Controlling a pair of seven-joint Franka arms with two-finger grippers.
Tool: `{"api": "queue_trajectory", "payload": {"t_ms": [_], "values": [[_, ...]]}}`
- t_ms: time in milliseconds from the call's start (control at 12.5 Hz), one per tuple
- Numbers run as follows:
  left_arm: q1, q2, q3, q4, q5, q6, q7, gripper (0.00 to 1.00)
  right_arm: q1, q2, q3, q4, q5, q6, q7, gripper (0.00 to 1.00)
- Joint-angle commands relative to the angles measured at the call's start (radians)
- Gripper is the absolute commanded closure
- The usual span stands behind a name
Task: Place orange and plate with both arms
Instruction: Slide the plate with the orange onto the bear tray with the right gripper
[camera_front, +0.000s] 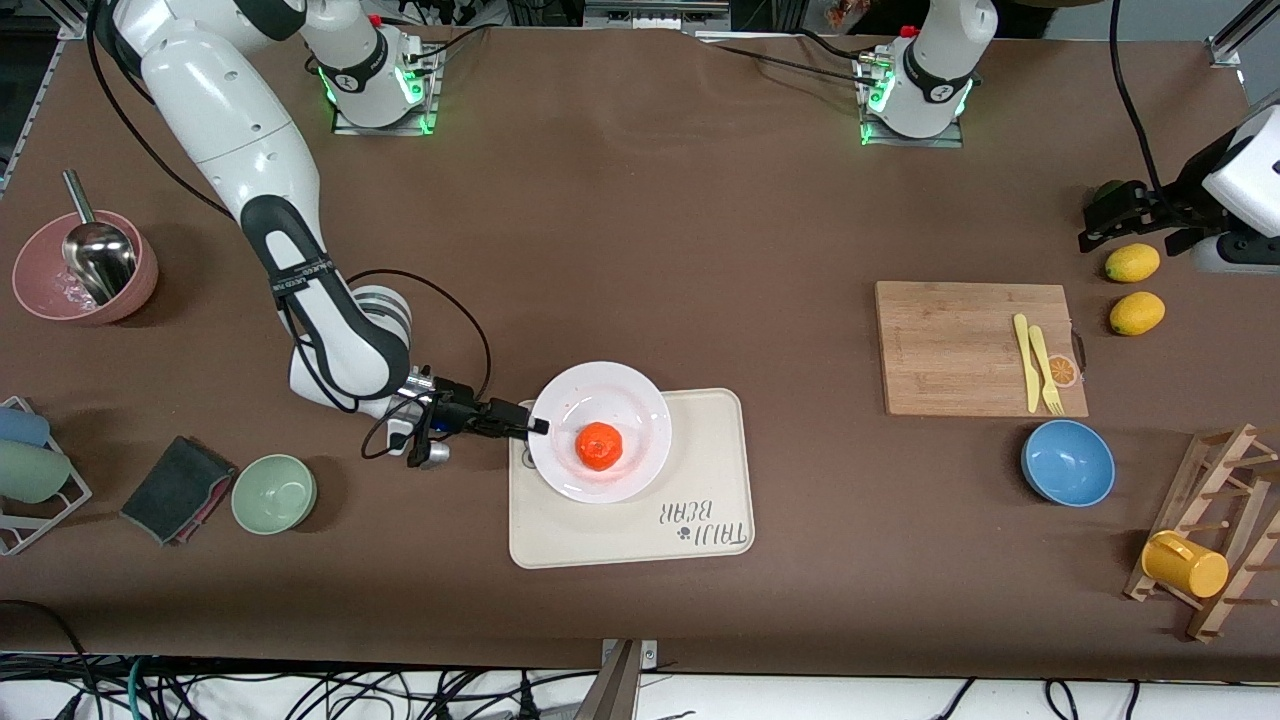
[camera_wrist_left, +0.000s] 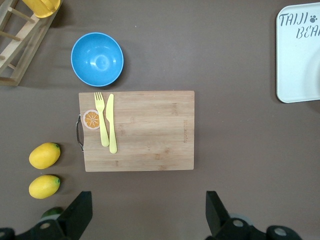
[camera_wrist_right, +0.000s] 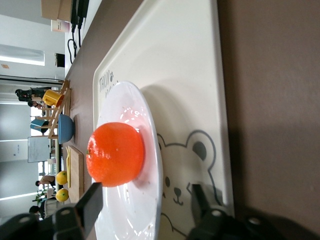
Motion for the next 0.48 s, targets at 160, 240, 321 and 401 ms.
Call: {"api": "queue_trajectory", "payload": {"t_ms": [160, 240, 321, 401], "values": [[0.007, 0.011, -0.005, 0.028, -0.006, -0.018, 0.018, 0.0, -0.002, -0.037, -0.011, 0.02, -0.168, -0.002, -0.008, 0.0], [0.007, 0.011, -0.004, 0.028, -0.006, -0.018, 0.018, 0.0, -0.002, -0.053, -0.031, 0.018, -0.197, -0.024, -0.008, 0.0], [0.007, 0.011, -0.004, 0.028, -0.006, -0.018, 0.018, 0.0, -0.002, -0.073, -0.06, 0.018, -0.225, -0.078, -0.008, 0.0], [0.007, 0.011, -0.004, 0.028, -0.006, -0.018, 0.018, 0.0, 0.0, -0.094, -0.098, 0.017, -0.257, -0.135, -0.008, 0.0]]}}
